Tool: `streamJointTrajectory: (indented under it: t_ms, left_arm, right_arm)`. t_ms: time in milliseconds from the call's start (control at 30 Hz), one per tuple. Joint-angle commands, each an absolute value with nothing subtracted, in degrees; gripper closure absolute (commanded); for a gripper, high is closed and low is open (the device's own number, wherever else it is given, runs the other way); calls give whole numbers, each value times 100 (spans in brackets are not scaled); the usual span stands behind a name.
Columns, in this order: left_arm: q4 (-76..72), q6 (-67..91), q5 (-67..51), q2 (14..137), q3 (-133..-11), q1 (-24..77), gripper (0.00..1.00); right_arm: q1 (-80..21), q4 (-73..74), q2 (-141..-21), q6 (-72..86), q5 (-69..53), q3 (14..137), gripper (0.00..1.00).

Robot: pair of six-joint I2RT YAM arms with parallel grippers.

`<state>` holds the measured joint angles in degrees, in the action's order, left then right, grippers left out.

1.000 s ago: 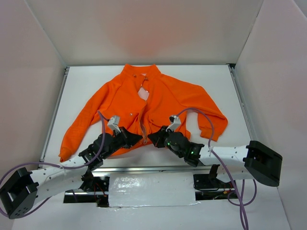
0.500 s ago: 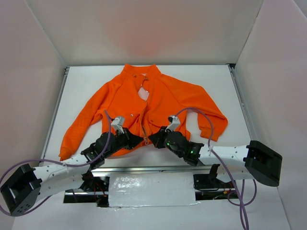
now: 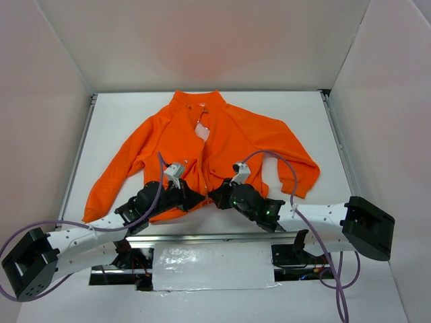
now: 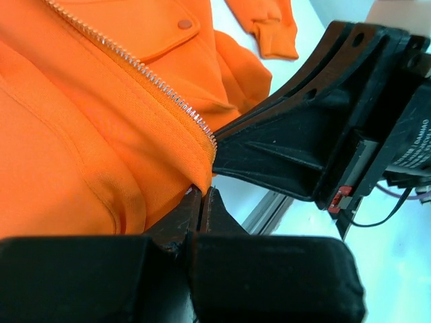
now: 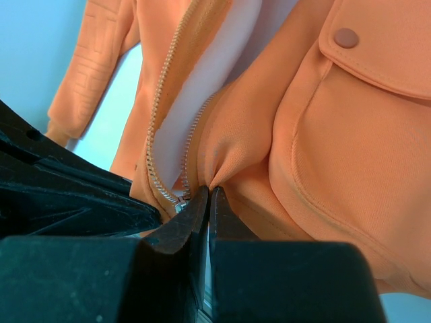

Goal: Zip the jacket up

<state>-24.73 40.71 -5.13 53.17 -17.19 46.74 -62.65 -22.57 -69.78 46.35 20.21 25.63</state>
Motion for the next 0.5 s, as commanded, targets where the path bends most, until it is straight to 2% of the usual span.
streamJointTrajectory:
  t_ms: [0, 300, 467]
  left_arm:
    - [-2453, 3815, -993, 5423, -1925, 4720, 100]
    - [-2030, 3727, -650, 5352, -1741, 4728, 100]
    - [-2408, 3823, -913, 5597, -1460, 4729, 100]
  right_arm:
    - [-6293, -2479, -6803, 4553, 2092, 2848, 100]
    - [-6232, -2224, -6505, 4544, 2145, 2857, 100]
    - [-6196, -2215, -6591, 4491, 1996, 2918, 100]
